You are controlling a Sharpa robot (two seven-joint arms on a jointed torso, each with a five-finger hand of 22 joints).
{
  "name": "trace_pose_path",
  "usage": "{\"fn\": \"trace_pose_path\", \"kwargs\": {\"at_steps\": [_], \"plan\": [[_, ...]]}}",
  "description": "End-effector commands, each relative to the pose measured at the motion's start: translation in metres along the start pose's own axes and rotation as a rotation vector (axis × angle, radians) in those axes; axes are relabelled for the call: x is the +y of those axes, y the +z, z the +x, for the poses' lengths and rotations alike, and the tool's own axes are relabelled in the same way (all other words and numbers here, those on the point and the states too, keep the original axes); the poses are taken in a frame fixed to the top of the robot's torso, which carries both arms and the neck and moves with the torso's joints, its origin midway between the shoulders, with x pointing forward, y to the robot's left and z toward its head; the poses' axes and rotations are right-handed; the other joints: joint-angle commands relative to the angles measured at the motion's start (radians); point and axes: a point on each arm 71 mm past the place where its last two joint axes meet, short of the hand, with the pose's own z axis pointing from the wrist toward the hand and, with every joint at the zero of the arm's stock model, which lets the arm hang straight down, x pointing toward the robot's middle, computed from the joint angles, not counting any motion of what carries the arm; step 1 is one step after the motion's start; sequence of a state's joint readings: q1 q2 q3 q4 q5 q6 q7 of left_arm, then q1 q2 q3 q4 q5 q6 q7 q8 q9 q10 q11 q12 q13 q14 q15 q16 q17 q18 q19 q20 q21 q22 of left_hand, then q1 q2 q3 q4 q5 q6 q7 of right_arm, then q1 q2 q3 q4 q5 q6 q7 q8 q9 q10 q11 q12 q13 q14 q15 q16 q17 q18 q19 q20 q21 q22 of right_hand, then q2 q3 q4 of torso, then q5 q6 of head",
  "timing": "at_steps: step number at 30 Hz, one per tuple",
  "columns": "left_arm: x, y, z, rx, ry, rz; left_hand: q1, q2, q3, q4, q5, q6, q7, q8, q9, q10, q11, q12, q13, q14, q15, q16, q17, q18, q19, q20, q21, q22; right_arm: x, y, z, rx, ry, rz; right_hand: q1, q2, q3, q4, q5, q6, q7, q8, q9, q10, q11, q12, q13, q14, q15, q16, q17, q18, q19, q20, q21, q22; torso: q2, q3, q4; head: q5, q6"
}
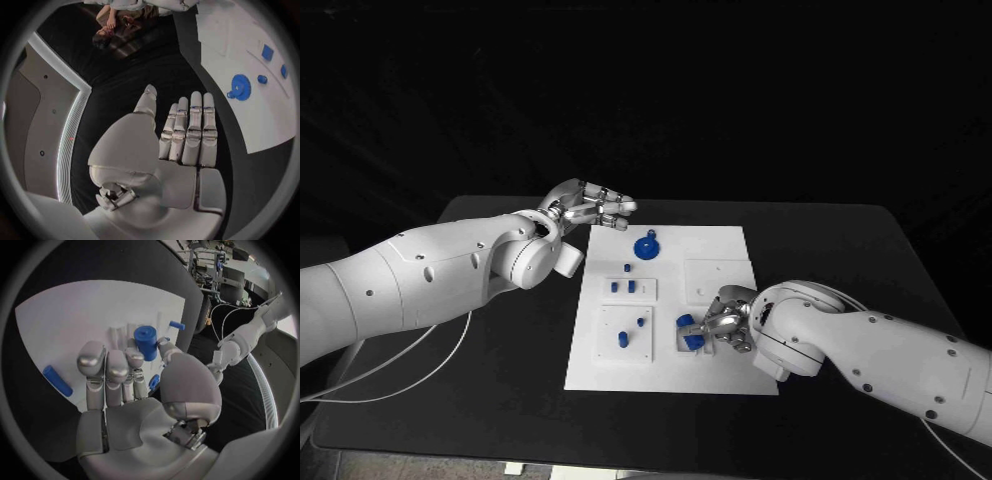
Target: Assemble the parts on the task board
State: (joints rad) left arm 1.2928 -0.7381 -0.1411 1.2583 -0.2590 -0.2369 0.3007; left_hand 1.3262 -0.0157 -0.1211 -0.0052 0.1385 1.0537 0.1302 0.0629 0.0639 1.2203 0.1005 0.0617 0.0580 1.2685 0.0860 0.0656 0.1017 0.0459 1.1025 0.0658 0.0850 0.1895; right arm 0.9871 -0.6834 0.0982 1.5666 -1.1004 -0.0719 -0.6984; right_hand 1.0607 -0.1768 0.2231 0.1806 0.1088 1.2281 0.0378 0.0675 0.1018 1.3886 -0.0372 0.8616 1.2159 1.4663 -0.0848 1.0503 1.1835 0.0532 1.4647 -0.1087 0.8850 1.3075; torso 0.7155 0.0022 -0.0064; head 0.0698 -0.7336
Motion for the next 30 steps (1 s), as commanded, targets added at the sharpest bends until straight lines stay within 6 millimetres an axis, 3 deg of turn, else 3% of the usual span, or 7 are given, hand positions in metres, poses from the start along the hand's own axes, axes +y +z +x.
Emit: {"fn": "trace_pose_path", "kwargs": {"at_steps": [1,10,12,14,18,26,30], "plan": [[-0.001,0.000,0.002,0.017,-0.002,0.005,-0.003,0.004,0.002,-0.002,0.003,-0.003,0.002,0.001,0.001,-0.004,0.000,-0.002,0.002,-0.006,0.000,-0.001,0.001,-0.007,0.001,0.004,0.002,-0.001,0.002,-0.001,0.003,0.015,-0.023,-0.008,0.000,-0.016,-0.003,0.023,-0.024,-0.002,0.006,-0.003,0.003,-0.001,-0.004,-0.006,-0.001,-0.001,-0.007,-0.003,0.001,0.002,0.039,-0.004,-0.005,0.109,0.000,0.0006,-0.0007,0.002,-0.002],[-0.001,0.000,0.001,0.015,-0.002,0.002,-0.002,0.005,0.002,-0.002,0.003,-0.004,0.002,0.001,0.001,-0.004,0.000,-0.002,0.002,-0.007,0.000,-0.001,0.001,-0.007,0.001,0.004,0.002,-0.002,0.003,-0.003,0.002,0.007,-0.018,-0.024,0.014,-0.010,-0.131,0.102,-0.047,-0.006,0.006,-0.003,0.010,0.000,-0.003,-0.005,-0.001,0.000,-0.007,-0.004,0.004,0.002,0.039,-0.005,-0.005,0.109,0.000,0.0012,-0.0001,0.004,-0.003],[-0.001,0.000,0.001,0.015,-0.002,0.001,-0.002,0.005,0.002,-0.002,0.003,-0.004,0.002,0.001,0.001,-0.004,0.000,-0.002,0.002,-0.007,0.000,-0.001,0.001,-0.007,0.001,0.004,0.002,-0.002,0.002,-0.003,0.002,0.005,-0.017,-0.026,0.009,0.019,-0.196,0.093,-0.007,-0.007,0.007,-0.003,0.012,0.001,-0.004,-0.004,0.000,0.000,-0.006,-0.003,0.005,0.002,0.039,-0.005,-0.004,0.109,0.000,0.0015,0.0000,0.004,-0.004],[-0.001,0.000,0.001,0.014,-0.001,0.001,-0.001,0.005,0.002,-0.001,0.003,-0.004,0.002,0.002,0.001,-0.005,0.001,-0.002,0.002,-0.008,0.001,-0.001,0.001,-0.006,0.000,0.005,0.002,-0.005,0.001,-0.004,0.001,0.004,-0.017,-0.026,-0.012,0.091,-0.323,0.016,0.086,-0.008,0.009,-0.003,0.012,0.001,-0.007,-0.004,0.000,0.000,-0.004,-0.003,0.005,0.002,0.039,-0.005,-0.003,0.109,0.000,0.0015,-0.0001,0.006,-0.005],[0.000,0.000,0.001,0.014,-0.001,0.001,-0.001,0.005,0.002,-0.001,0.003,-0.004,0.002,0.002,0.001,-0.005,0.001,-0.002,0.002,-0.008,0.001,-0.001,0.001,-0.006,0.000,0.005,0.002,-0.005,-0.001,-0.005,0.000,0.001,-0.018,-0.029,-0.021,0.145,-0.394,-0.054,0.101,-0.008,0.007,-0.004,0.015,0.000,-0.003,-0.003,-0.001,0.000,-0.005,-0.002,0.005,0.003,0.039,-0.004,-0.001,0.109,0.000,0.0007,-0.0008,0.008,-0.004],[0.000,0.000,0.000,0.012,0.000,0.000,0.001,0.005,0.003,-0.002,0.003,-0.005,0.002,0.001,0.001,-0.005,0.001,-0.002,0.002,-0.008,0.001,-0.001,0.001,-0.006,0.000,0.005,0.001,-0.008,-0.008,-0.010,-0.006,-0.031,-0.005,-0.051,0.047,0.157,-0.329,-0.151,0.108,-0.001,0.006,-0.004,0.012,0.001,-0.004,0.002,0.000,0.000,-0.007,-0.001,0.004,0.004,0.040,-0.004,-0.002,0.109,-0.001,0.0012,-0.0020,0.005,-0.001],[0.000,0.000,-0.001,0.010,0.001,-0.001,0.003,0.006,0.004,-0.003,0.004,-0.004,0.002,0.001,0.001,-0.005,0.000,-0.002,0.002,-0.008,0.000,-0.001,0.001,-0.006,0.001,0.005,0.002,-0.009,-0.008,-0.012,-0.007,-0.041,-0.027,-0.066,0.087,0.064,-0.135,-0.161,0.022,0.013,0.004,-0.004,0.007,0.001,-0.004,0.003,0.001,0.000,-0.007,-0.002,0.004,0.004,0.039,-0.004,-0.001,0.110,-0.001,0.0008,-0.0017,0.006,-0.001]]}}
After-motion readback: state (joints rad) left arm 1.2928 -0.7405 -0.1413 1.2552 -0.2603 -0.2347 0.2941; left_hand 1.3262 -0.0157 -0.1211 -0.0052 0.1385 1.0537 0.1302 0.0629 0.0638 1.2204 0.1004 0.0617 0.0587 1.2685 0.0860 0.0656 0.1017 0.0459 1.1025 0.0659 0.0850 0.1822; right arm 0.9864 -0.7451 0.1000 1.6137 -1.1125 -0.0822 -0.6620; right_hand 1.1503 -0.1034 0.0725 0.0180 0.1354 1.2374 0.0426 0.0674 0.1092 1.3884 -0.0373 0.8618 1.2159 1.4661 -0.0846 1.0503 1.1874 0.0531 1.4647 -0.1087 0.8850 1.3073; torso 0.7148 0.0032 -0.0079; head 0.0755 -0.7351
